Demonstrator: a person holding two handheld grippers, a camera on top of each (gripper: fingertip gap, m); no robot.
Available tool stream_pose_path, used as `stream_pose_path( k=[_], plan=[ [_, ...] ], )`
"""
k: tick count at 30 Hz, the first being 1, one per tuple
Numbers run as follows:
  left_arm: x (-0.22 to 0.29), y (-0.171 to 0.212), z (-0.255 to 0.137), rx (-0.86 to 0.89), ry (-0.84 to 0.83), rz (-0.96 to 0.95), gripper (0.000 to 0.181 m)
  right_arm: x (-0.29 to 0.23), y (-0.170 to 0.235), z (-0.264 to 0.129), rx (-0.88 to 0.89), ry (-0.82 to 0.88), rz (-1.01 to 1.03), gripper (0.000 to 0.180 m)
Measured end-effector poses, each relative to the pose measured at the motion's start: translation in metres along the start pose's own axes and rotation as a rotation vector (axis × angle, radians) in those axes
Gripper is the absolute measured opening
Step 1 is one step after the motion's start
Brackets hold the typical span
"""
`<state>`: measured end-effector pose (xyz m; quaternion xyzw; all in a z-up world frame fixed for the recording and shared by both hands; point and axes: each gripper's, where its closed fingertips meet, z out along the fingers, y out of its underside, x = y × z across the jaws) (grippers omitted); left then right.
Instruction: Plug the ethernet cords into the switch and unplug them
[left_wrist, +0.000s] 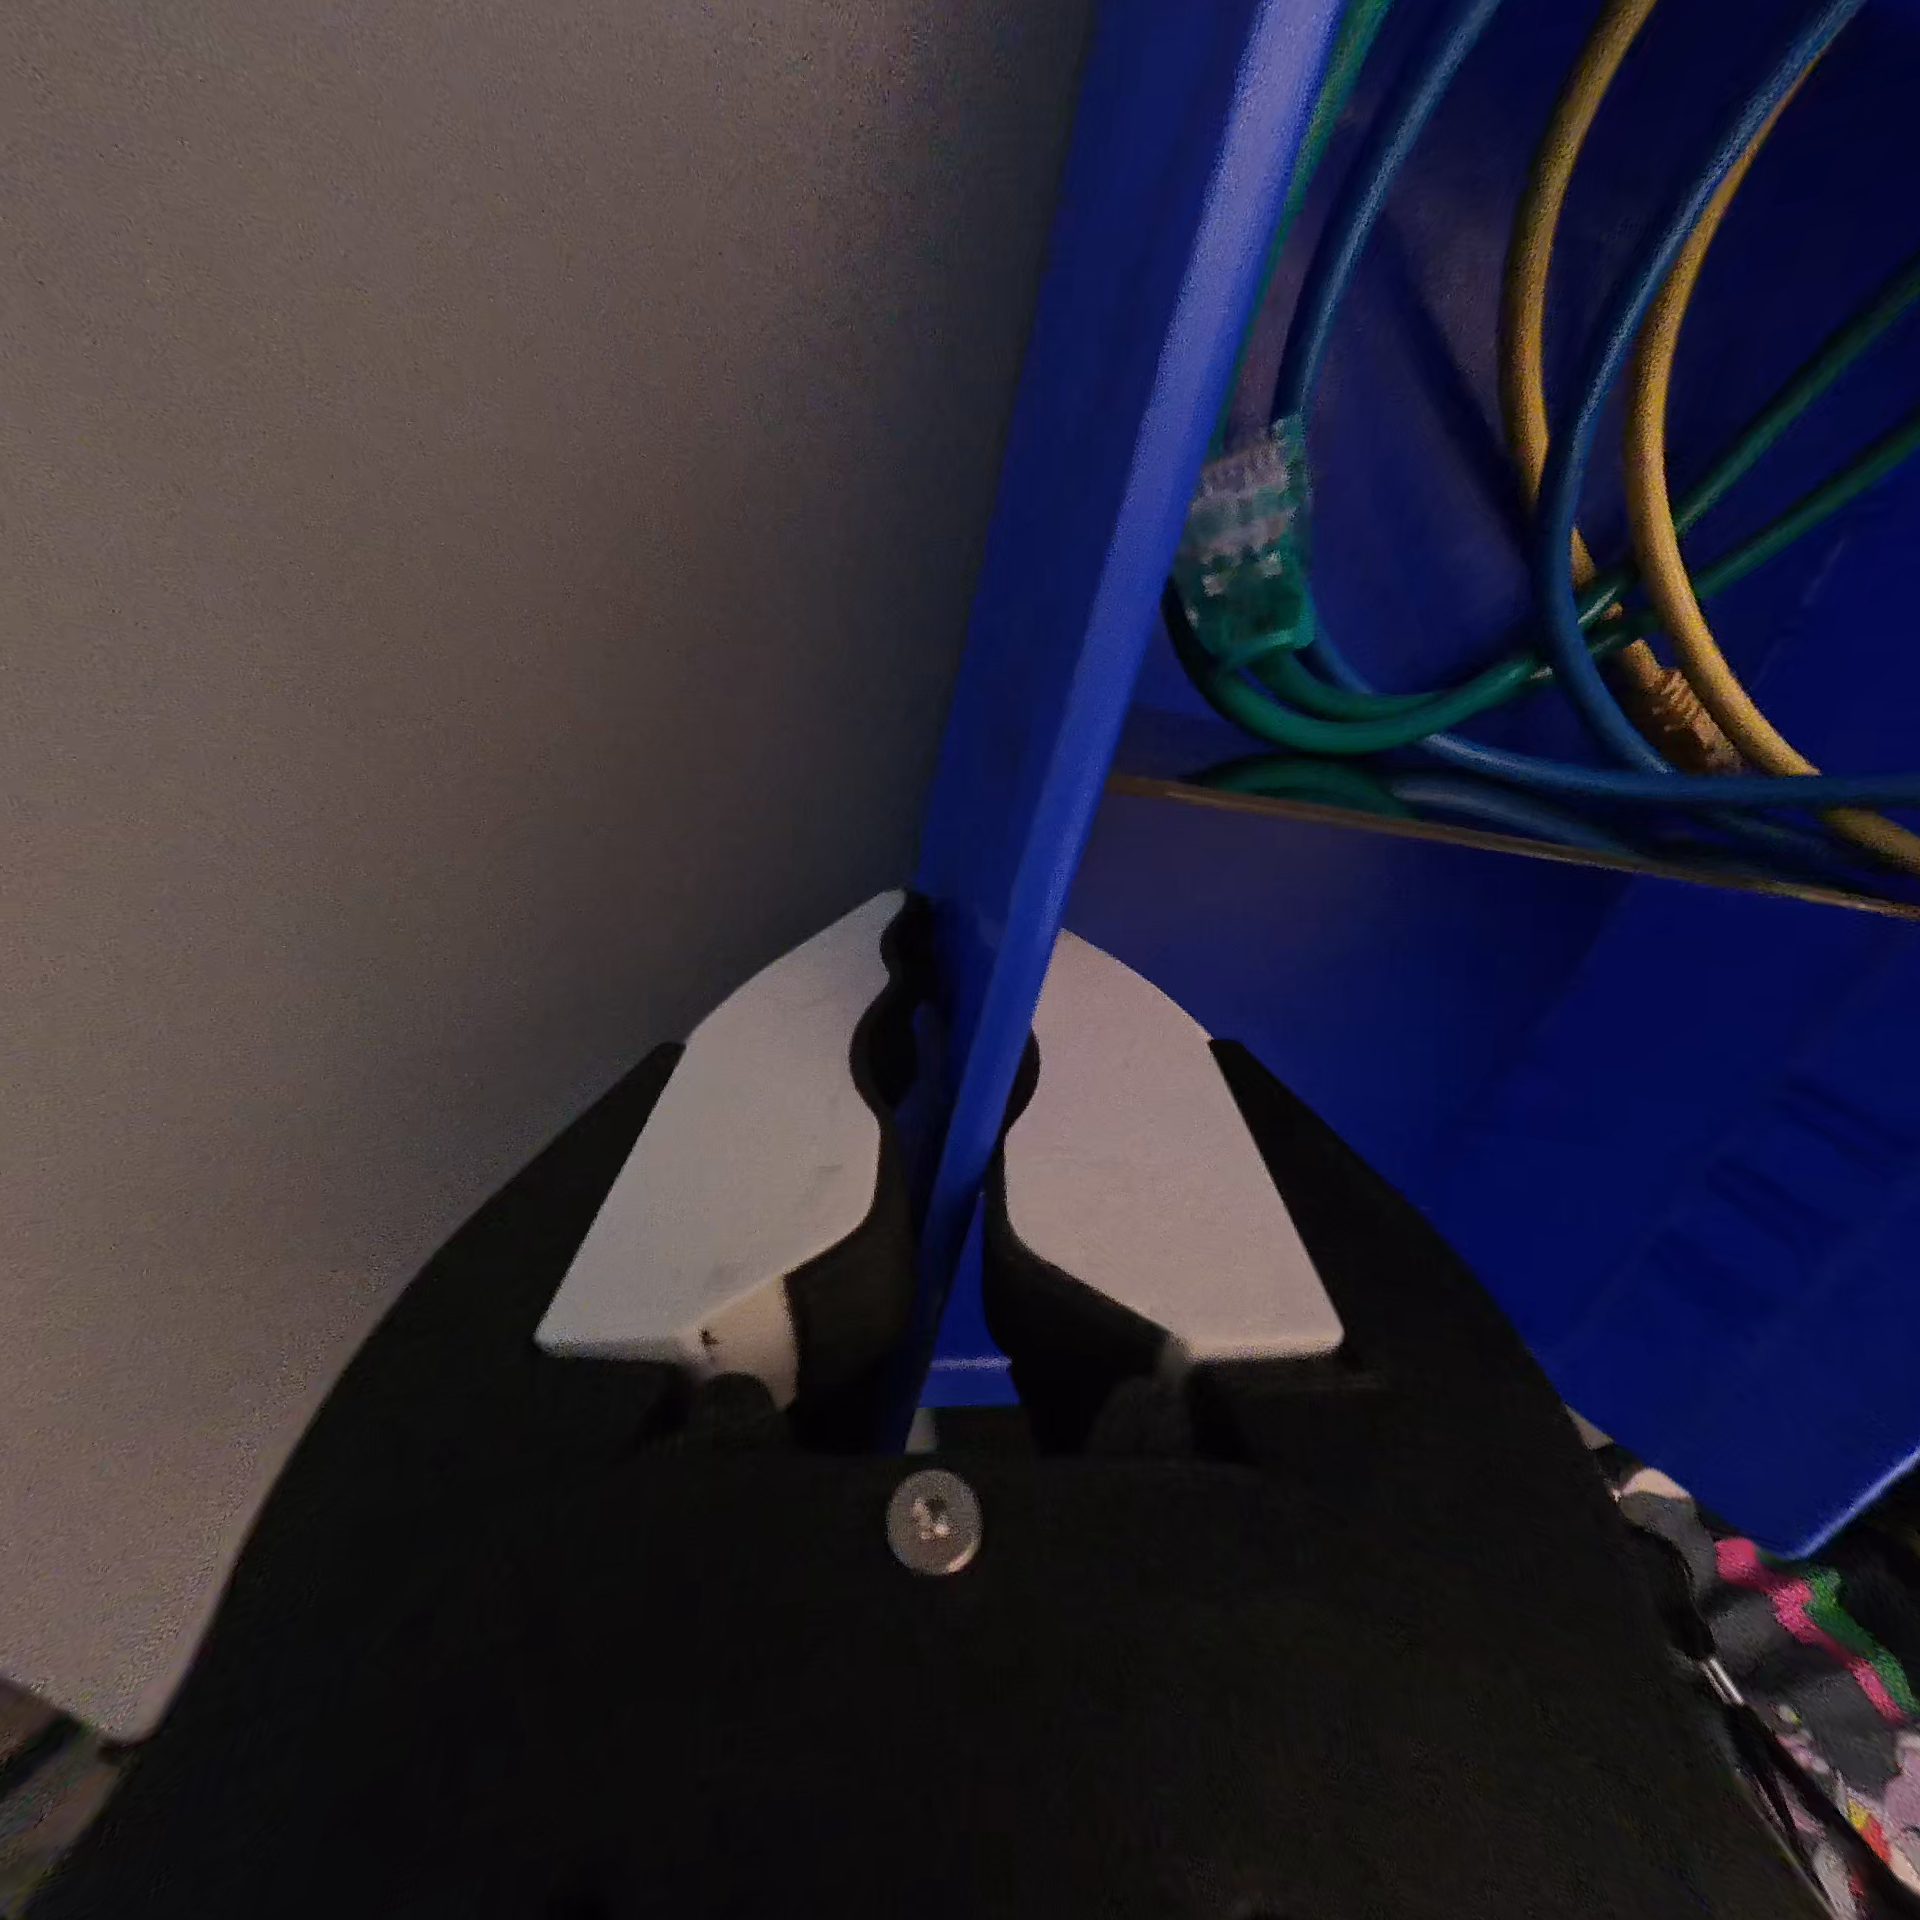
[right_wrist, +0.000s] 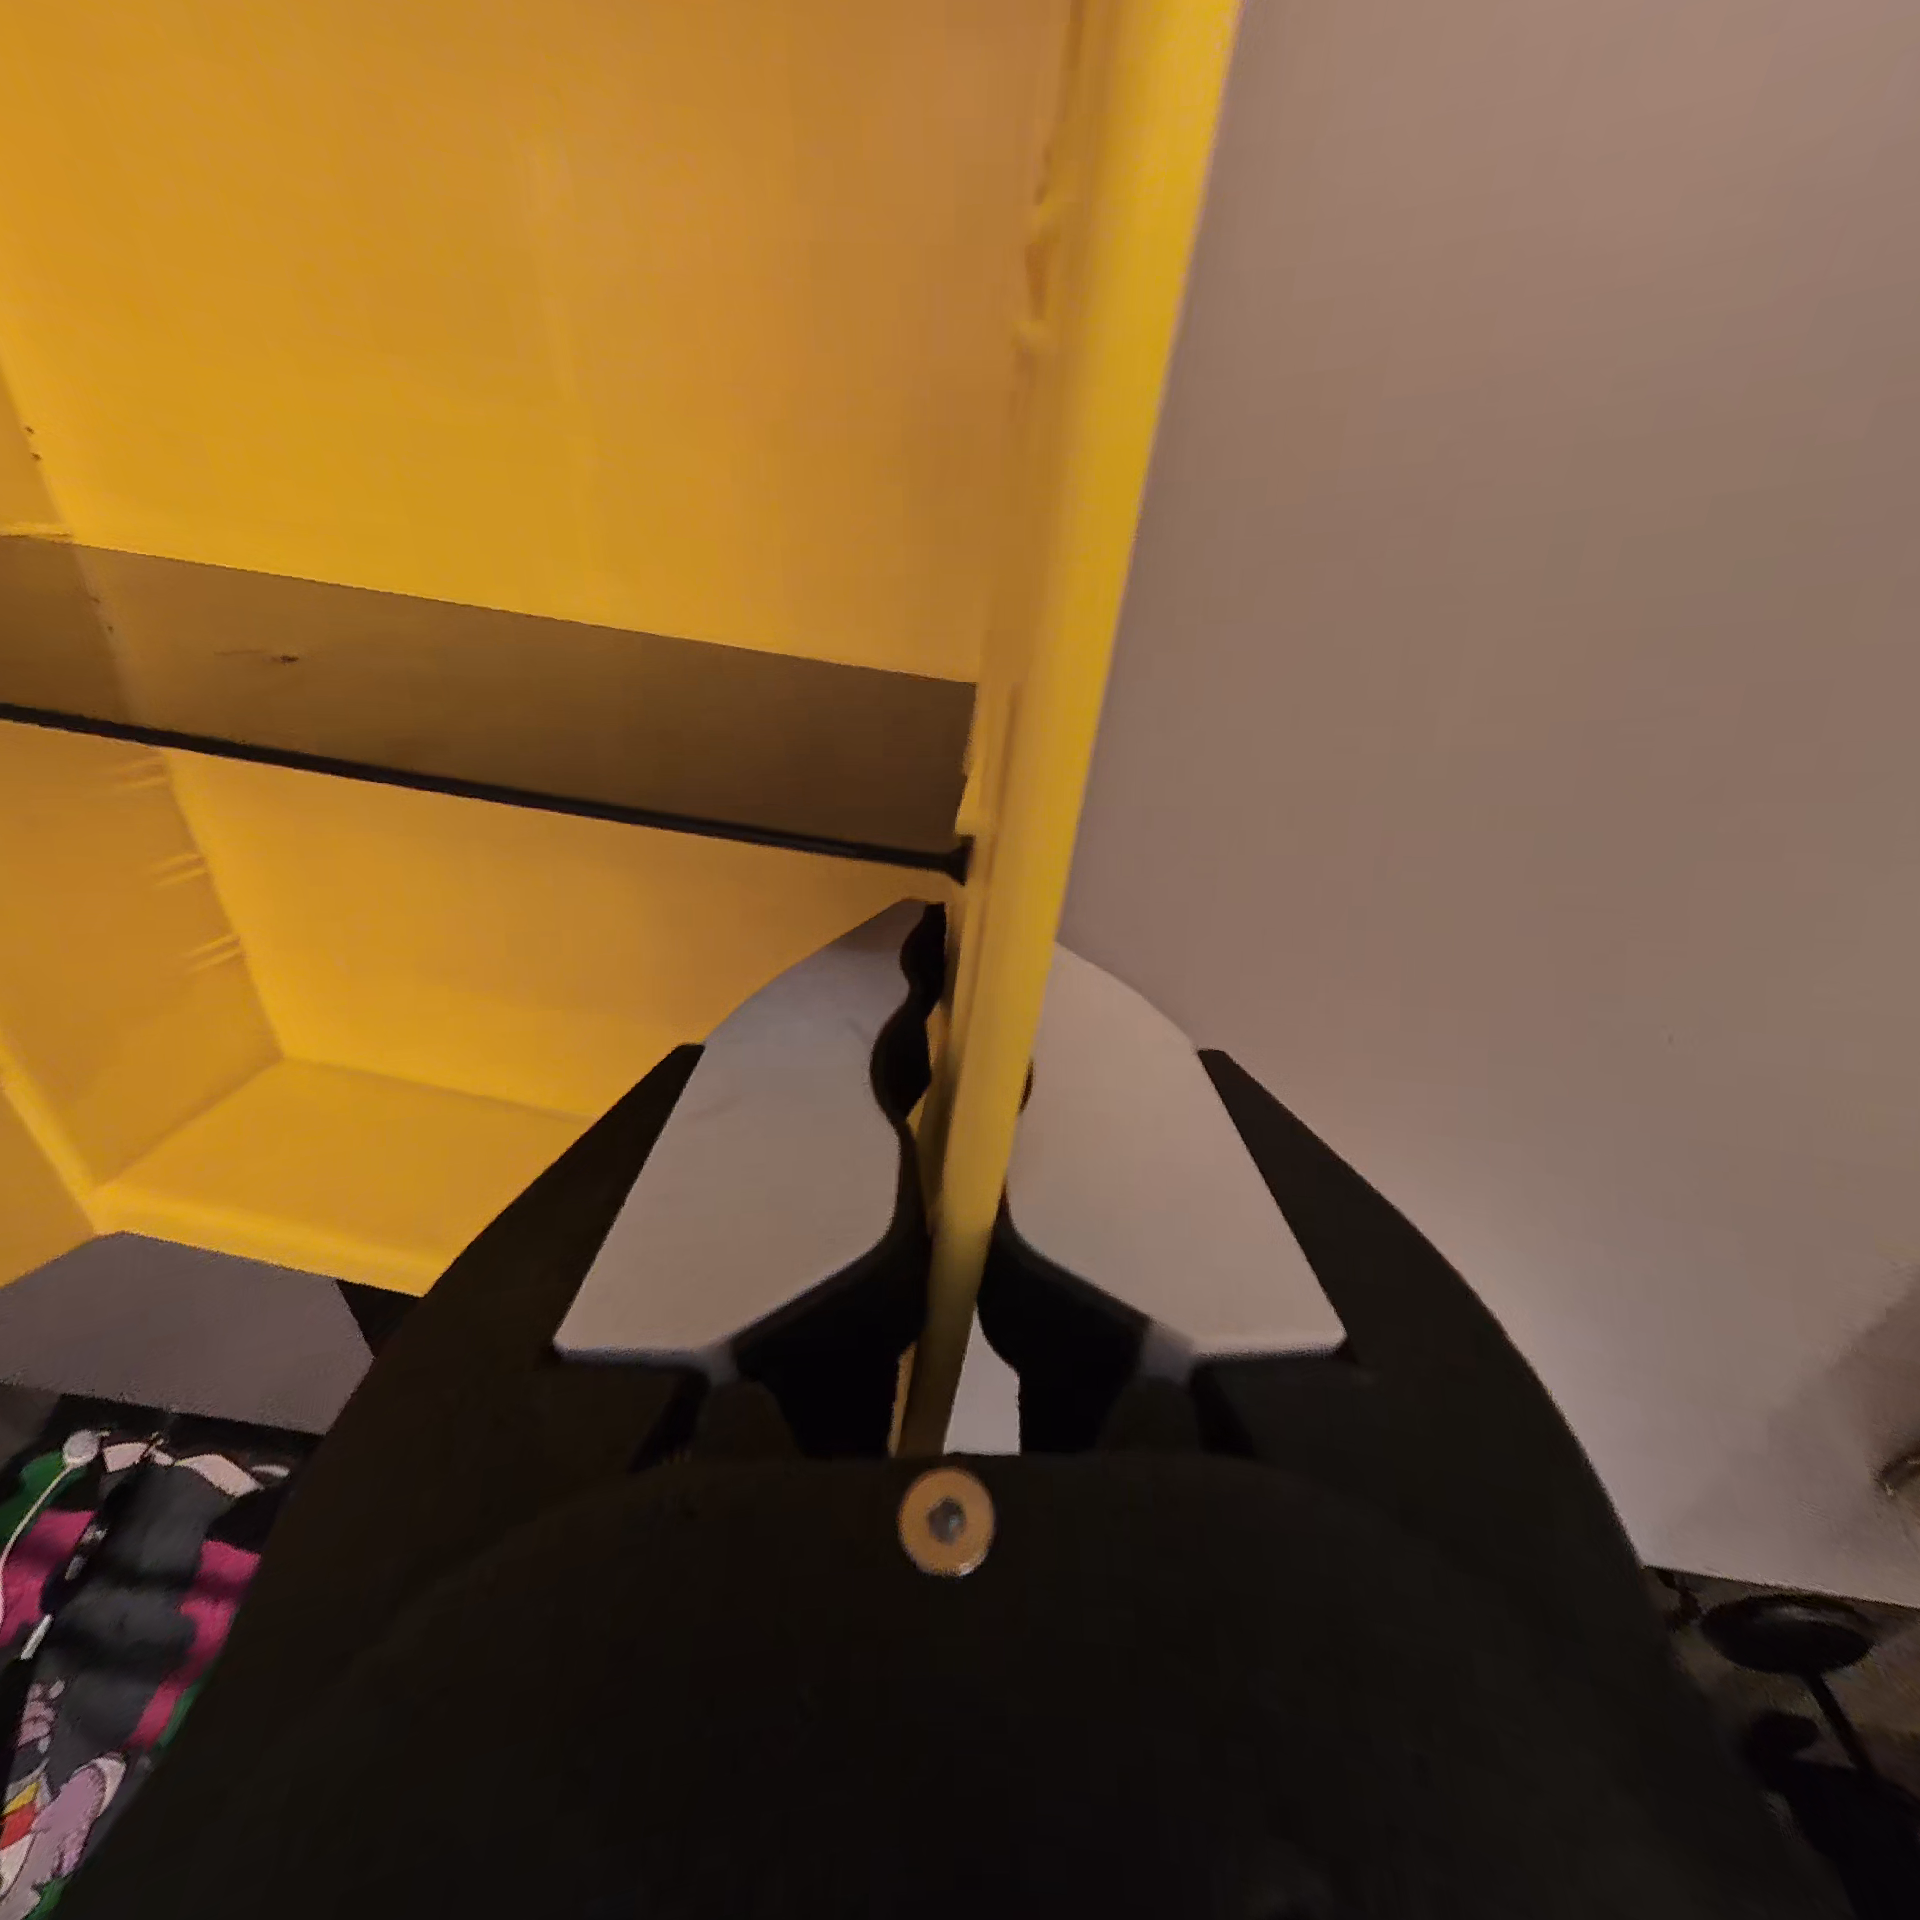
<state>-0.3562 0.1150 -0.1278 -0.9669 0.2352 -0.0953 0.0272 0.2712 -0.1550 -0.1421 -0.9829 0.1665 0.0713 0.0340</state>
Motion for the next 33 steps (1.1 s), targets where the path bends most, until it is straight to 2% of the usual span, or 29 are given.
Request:
stream_pose_path(
  k=[4,8,14,23,33],
  plan=[
    [-0.070,0.028,-0.016,0.021,-0.044,-0.106,0.005,0.000,-0.007,0.002,-0.006,-0.007,0.021,0.004],
    [-0.103,0.050,-0.024,0.010,-0.052,-0.171,0.004,0.006,-0.009,0.001,-0.008,-0.002,0.042,0.005],
    [-0.109,0.055,-0.026,0.015,-0.064,-0.166,0.004,0.009,-0.009,0.000,-0.003,0.006,0.048,0.004],
    [-0.107,0.036,-0.023,0.056,-0.066,-0.140,0.004,0.007,-0.014,0.001,0.002,0.008,0.064,0.005],
    [-0.110,0.033,-0.022,0.052,-0.052,-0.133,0.004,0.011,-0.018,0.001,-0.008,0.005,0.035,0.005]
  ],
)
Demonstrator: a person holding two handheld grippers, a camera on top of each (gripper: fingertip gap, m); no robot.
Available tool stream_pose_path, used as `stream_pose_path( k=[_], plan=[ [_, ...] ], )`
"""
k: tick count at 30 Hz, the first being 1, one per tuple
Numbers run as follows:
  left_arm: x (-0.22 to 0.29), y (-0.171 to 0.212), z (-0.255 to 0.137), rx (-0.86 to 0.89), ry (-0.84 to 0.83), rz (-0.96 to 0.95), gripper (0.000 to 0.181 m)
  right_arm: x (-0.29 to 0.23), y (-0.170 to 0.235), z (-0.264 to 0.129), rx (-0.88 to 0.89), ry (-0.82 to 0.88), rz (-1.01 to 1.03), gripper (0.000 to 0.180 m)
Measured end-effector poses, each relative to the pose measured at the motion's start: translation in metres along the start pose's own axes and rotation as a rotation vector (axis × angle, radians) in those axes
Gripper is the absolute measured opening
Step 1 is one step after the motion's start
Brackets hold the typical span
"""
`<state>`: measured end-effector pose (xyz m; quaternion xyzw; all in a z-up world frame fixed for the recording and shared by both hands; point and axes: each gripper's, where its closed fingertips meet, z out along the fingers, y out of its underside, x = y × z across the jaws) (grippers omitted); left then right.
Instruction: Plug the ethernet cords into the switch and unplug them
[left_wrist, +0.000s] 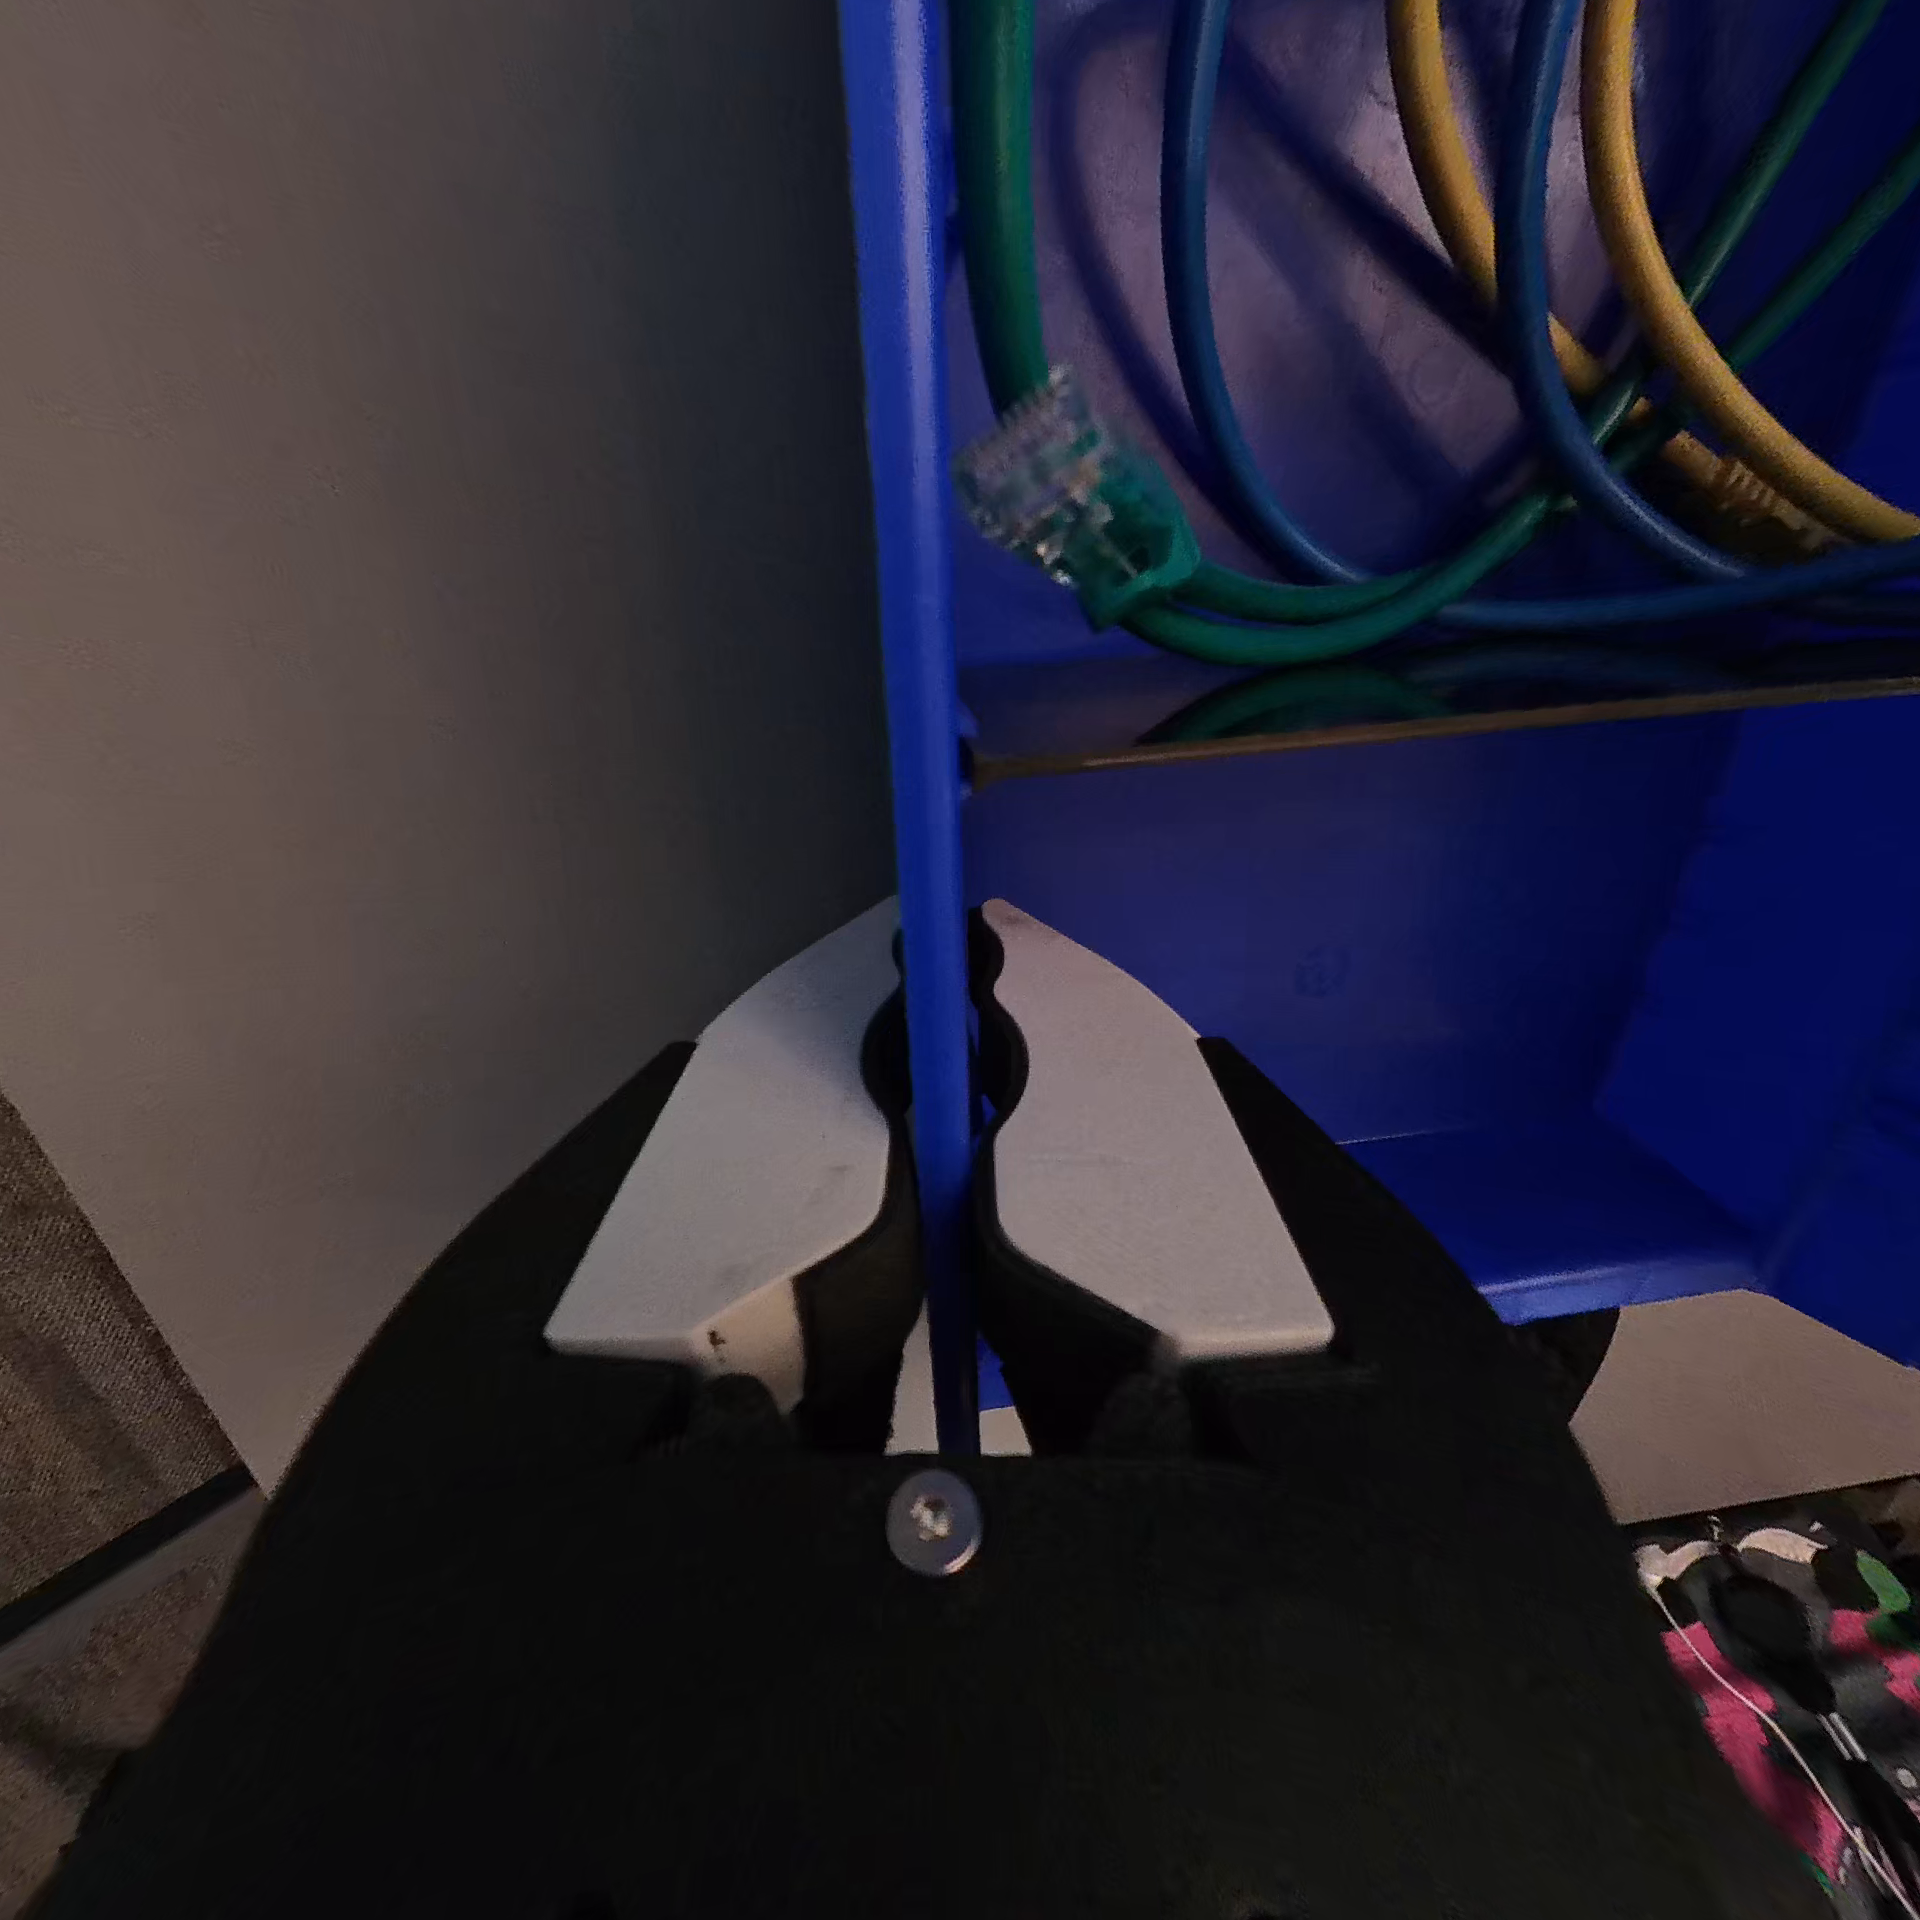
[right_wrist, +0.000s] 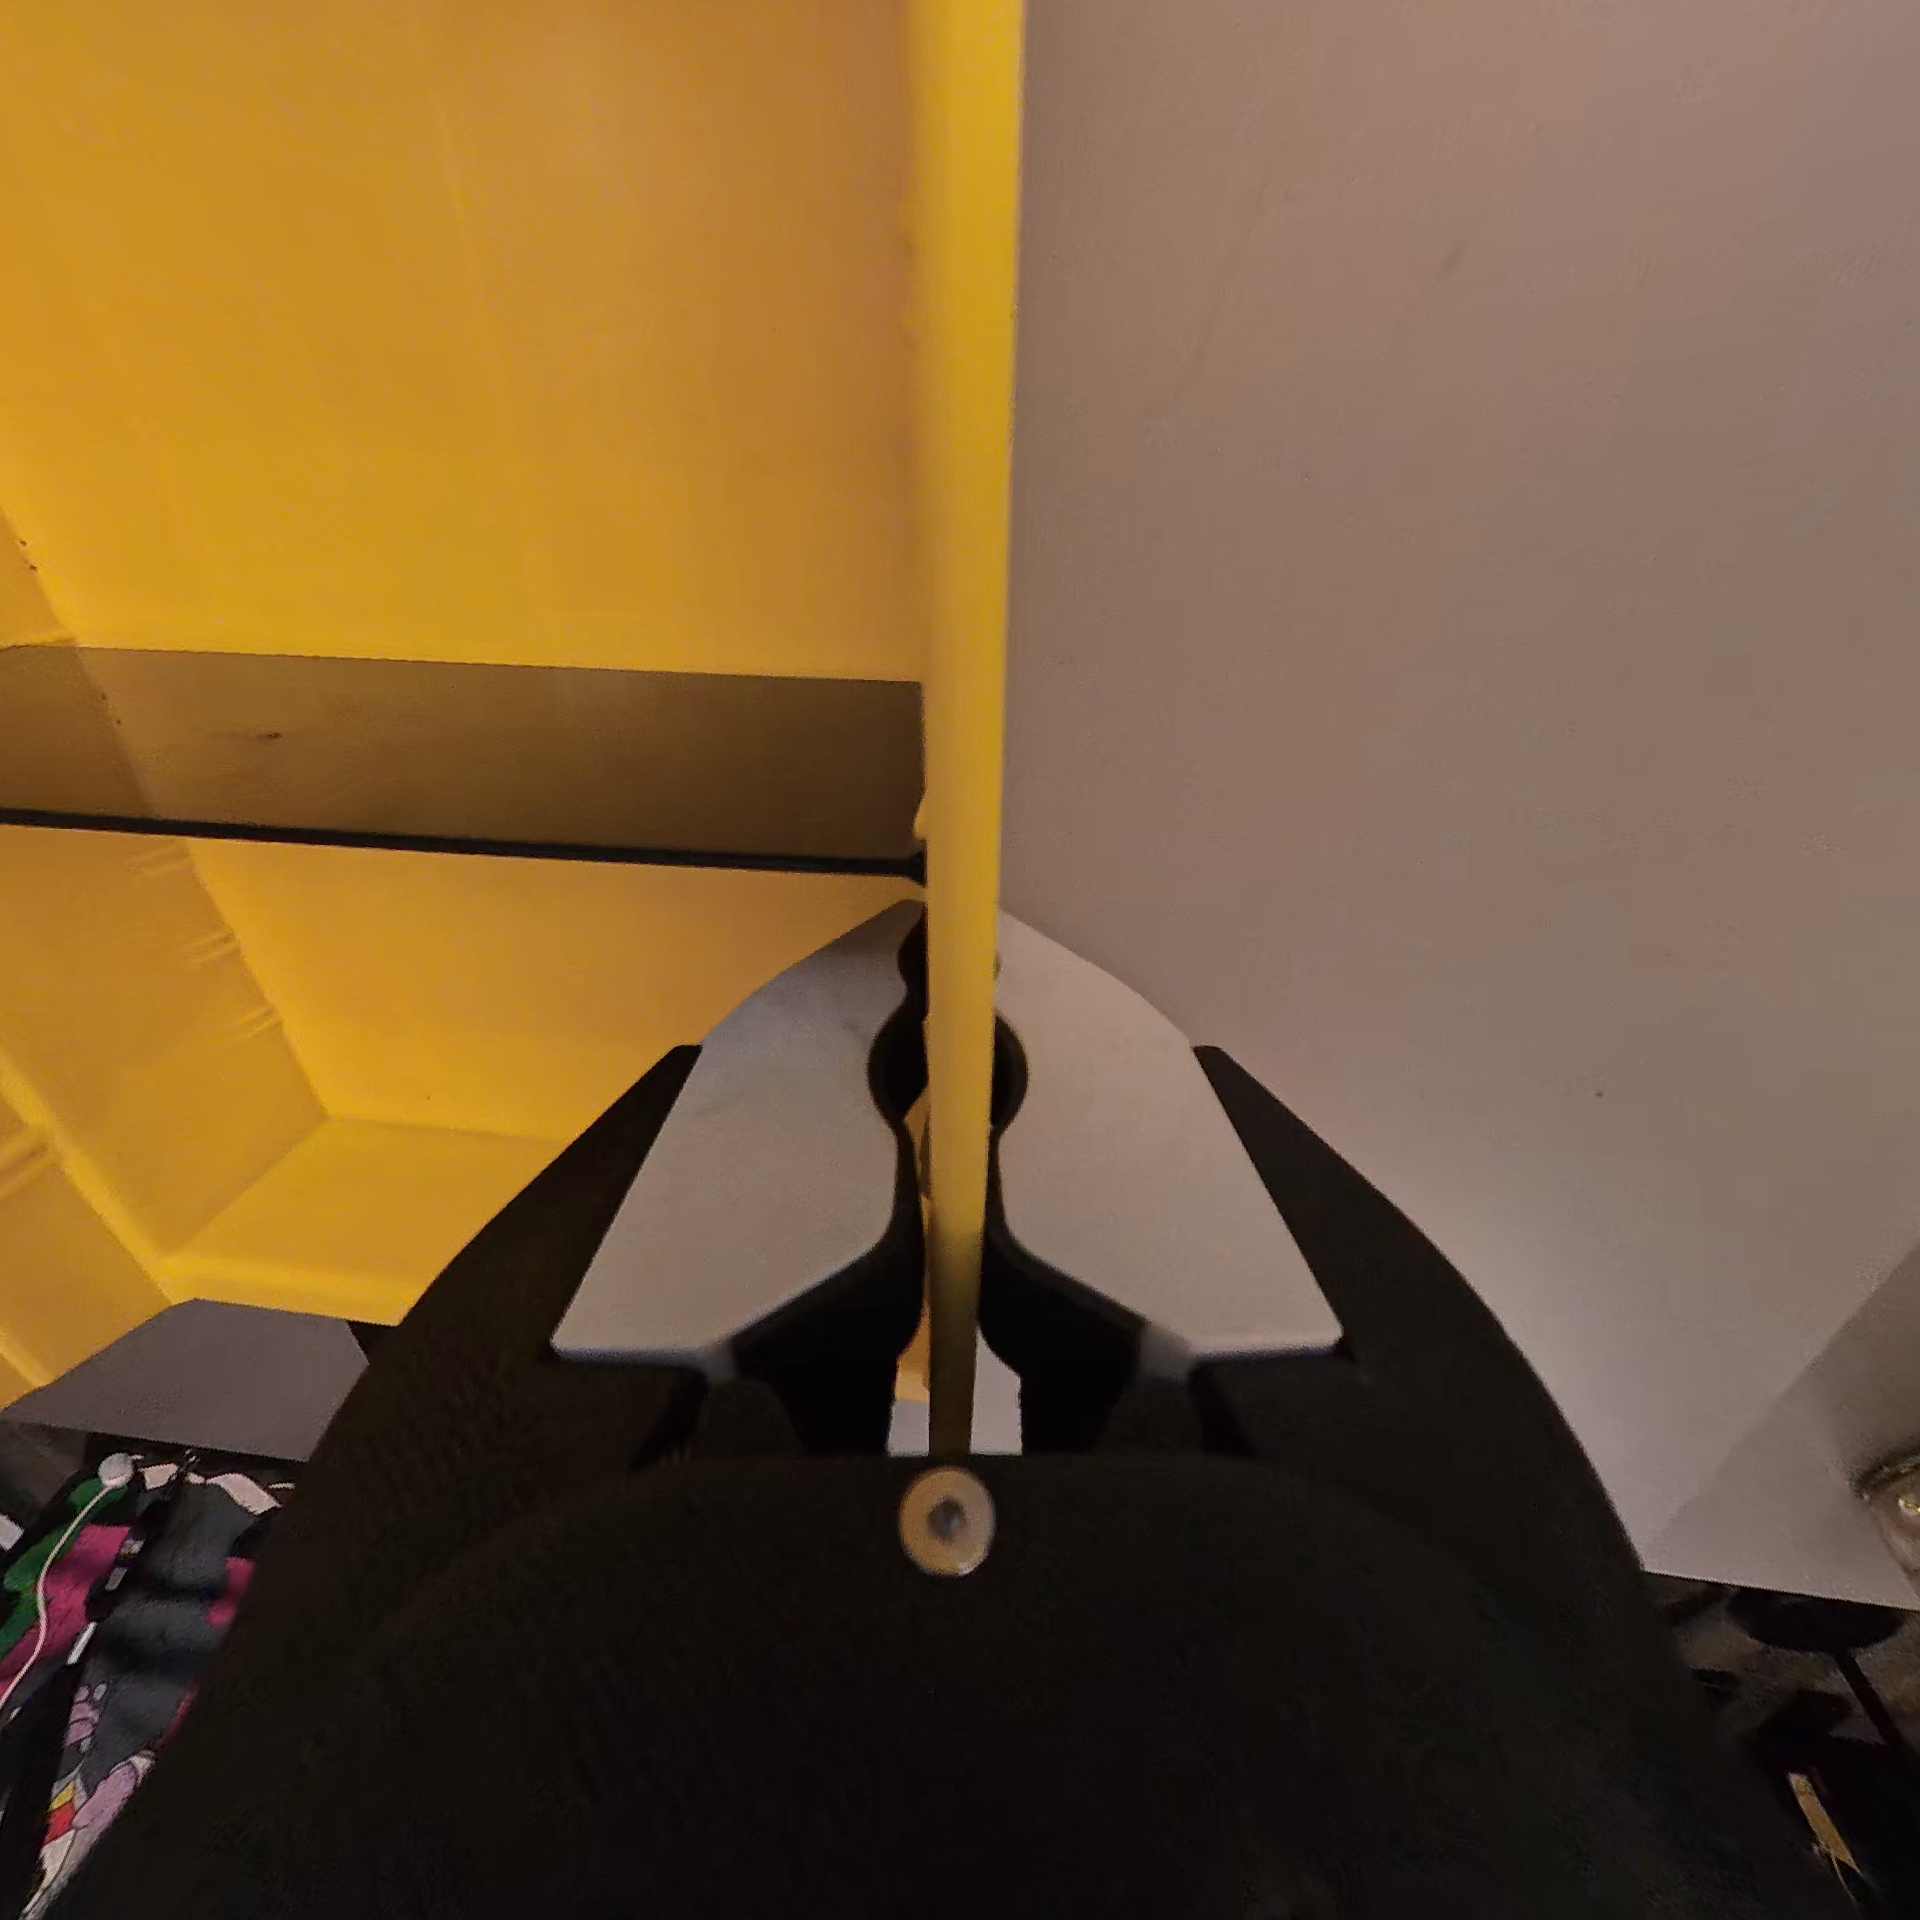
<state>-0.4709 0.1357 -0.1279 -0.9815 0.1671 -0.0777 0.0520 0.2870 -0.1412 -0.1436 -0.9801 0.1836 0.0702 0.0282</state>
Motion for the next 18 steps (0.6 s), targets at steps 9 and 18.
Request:
stream_pose_path(
  k=[9,18],
  plan=[
    [0.0005,0.0027,0.0001,0.009,-0.001,0.002,0.004,0.0000,-0.0002,0.0001,0.005,0.001,-0.029,0.004],
    [0.0033,0.0028,-0.0030,0.037,0.033,-0.013,0.008,0.0008,0.0000,-0.0011,0.016,0.013,-0.052,0.012]
  ],
)
